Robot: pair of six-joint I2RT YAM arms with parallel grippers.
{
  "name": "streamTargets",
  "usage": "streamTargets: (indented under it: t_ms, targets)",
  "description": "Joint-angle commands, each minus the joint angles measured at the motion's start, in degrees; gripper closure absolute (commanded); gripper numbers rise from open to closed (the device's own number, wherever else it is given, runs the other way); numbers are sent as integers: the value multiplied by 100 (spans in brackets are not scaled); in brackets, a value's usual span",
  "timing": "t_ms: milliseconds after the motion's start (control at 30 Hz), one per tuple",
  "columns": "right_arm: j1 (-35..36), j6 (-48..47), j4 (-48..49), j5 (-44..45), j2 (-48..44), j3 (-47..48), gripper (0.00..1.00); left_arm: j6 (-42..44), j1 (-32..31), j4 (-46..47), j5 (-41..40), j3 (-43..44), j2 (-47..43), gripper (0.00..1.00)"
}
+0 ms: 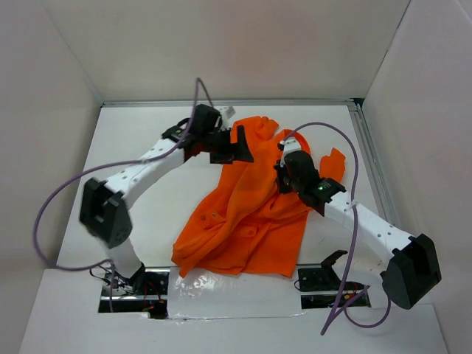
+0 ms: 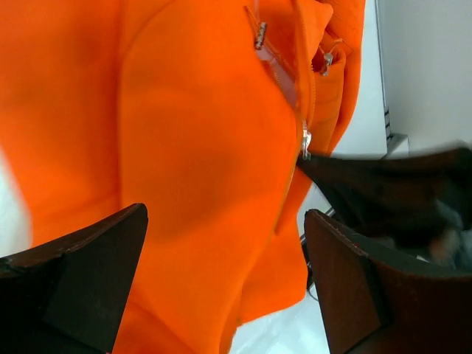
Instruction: Zip up the jacket
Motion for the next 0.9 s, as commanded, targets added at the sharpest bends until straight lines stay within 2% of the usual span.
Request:
streamTargets:
  t_ms: [0, 33, 67, 200, 367, 433, 500, 533, 633, 667, 700, 733, 767, 867]
  targets:
    - [60, -143, 435, -106, -182, -104, 100, 792, -249, 92, 1170, 1024, 987, 1]
    - [68, -134, 461, -71, -200, -130, 100, 837, -327, 39, 1223, 1558, 1233, 1]
    - [95, -134, 461, -71, -217, -139, 100, 846, -363, -153, 1171, 1807, 1723, 1]
    - [68, -152, 584, -299, -287, -262, 100, 812, -460, -383, 1328, 2844, 2623, 1]
    - [130, -196, 620, -326, -209, -271, 100, 837, -662, -357, 1417, 3312, 3283, 1]
    - [139, -161, 549, -247, -156, -227, 100, 872, -793, -470, 1224, 3549, 3511, 1]
    - [130, -99, 549, -80, -173, -227, 100, 881, -829, -655, 1101, 3629, 3609, 5]
    - [121, -99, 549, -71, -191, -227, 100, 890, -820, -664, 1135, 3585, 3609, 9]
    - [121, -55, 541, -9, -235, -218, 100, 916, -794, -454, 1329, 3164, 3504, 37]
    - [130, -38, 532, 0, -235, -192, 100, 951, -794, -375, 1399, 2997, 3469, 58]
    - [139, -55, 497, -26, -200, -175, 100, 960, -794, -279, 1469, 2952, 3442, 75]
    - [147, -46, 497, -18, -165, -148, 100, 917, -803, -234, 1522, 2926, 3433, 90]
    - [165, -29, 479, -44, -95, -131, 100, 882, -811, -190, 1505, 2882, 3407, 100]
    - [305, -2, 313, -166, 46, -86, 100, 811, -820, -14, 1295, 2820, 3319, 100]
